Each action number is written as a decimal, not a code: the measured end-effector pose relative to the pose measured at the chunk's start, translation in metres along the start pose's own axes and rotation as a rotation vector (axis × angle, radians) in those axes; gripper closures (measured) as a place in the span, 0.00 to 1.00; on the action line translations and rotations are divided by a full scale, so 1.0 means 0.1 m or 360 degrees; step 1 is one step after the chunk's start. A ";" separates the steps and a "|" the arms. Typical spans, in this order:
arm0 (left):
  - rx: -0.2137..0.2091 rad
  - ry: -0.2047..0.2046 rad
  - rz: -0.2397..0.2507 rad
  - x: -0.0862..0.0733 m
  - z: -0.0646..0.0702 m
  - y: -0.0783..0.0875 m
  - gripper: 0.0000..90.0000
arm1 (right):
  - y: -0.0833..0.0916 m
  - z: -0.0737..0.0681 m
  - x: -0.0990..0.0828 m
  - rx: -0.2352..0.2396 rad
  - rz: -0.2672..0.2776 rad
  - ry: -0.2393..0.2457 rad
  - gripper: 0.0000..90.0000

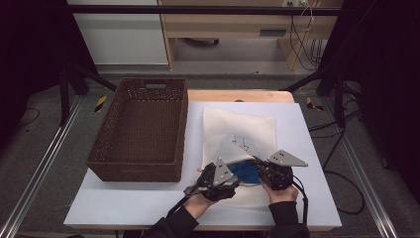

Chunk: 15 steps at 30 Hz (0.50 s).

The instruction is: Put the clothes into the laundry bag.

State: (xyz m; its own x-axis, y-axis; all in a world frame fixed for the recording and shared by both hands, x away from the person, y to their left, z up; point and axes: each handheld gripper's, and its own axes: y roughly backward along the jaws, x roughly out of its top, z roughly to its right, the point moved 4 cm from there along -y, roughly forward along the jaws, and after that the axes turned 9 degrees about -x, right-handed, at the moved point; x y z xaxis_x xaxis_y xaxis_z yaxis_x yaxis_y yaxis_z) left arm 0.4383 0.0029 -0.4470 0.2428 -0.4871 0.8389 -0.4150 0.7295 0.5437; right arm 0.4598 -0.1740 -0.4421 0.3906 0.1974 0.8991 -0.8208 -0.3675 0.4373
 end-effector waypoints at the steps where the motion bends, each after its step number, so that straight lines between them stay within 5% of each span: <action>1: 0.0008 0.0010 0.0005 -0.01 -0.02 0.05 0.51 | 0.00 0.00 -0.01 0.0006 -0.0008 -0.0001 0.96; 8: 0.0114 0.0031 0.0007 -0.17 -0.19 0.45 0.50 | 0.04 -0.04 -0.06 0.0014 -0.0035 0.0024 0.84; 15: 0.0162 0.0085 -0.0060 -0.44 -0.30 0.59 0.51 | 0.09 -0.09 -0.13 0.0018 -0.0054 0.0026 0.67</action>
State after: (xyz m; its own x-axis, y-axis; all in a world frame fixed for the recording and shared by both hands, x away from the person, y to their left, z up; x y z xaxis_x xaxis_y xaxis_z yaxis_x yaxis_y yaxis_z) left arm 0.4297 0.0818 -0.4516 0.3054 -0.4851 0.8194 -0.4910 0.6570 0.5720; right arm 0.4437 -0.1721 -0.4502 0.4115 0.2246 0.8833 -0.8024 -0.3704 0.4680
